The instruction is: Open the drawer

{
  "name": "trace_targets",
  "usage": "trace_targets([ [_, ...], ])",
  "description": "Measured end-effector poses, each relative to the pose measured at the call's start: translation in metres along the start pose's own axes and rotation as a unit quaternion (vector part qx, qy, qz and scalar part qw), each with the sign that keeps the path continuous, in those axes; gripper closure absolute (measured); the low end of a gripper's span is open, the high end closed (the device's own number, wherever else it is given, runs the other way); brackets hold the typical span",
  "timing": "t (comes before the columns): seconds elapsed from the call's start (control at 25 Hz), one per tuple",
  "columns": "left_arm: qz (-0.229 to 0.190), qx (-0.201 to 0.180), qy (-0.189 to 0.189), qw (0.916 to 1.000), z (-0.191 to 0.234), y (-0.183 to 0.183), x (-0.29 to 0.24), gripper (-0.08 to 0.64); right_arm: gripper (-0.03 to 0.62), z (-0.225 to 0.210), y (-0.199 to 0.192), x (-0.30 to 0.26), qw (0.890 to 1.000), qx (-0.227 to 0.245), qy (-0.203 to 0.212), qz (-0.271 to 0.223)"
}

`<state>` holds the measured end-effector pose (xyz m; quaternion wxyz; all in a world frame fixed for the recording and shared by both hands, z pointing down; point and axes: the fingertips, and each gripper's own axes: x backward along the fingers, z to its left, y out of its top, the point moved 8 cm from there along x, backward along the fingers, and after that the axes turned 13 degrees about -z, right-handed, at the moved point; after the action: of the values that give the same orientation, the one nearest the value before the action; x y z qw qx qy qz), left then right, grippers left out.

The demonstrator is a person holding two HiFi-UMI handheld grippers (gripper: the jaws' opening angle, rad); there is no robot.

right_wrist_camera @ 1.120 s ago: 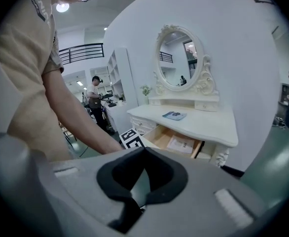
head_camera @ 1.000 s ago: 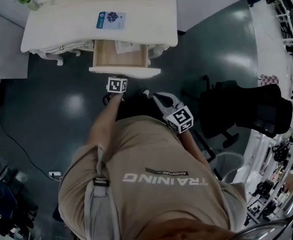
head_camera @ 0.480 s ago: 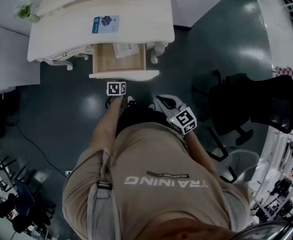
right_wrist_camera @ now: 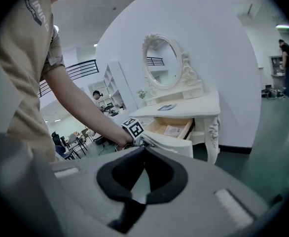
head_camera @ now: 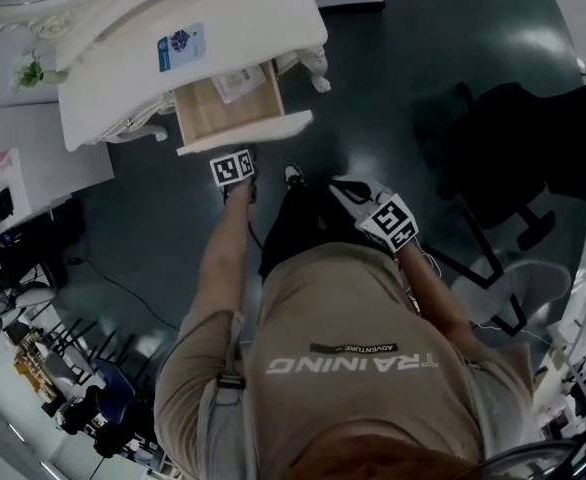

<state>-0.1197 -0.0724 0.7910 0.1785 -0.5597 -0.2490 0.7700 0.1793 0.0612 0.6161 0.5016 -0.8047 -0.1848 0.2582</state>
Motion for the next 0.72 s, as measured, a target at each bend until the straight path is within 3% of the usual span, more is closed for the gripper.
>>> trace_targets([
  [0.52, -0.019, -0.009, 0.034, 0.9992, -0.008, -0.007, 0.005, 0.424, 0.589, 0.011, -0.002, 0.002, 1.0, -0.001, 0.03, -0.005],
  [0.72, -0.033, 0.027, 0.026, 0.9988, -0.009, -0.021, 0.021, 0.432, 0.589, 0.033, -0.004, -0.005, 0.999, 0.009, 0.037, 0.0],
])
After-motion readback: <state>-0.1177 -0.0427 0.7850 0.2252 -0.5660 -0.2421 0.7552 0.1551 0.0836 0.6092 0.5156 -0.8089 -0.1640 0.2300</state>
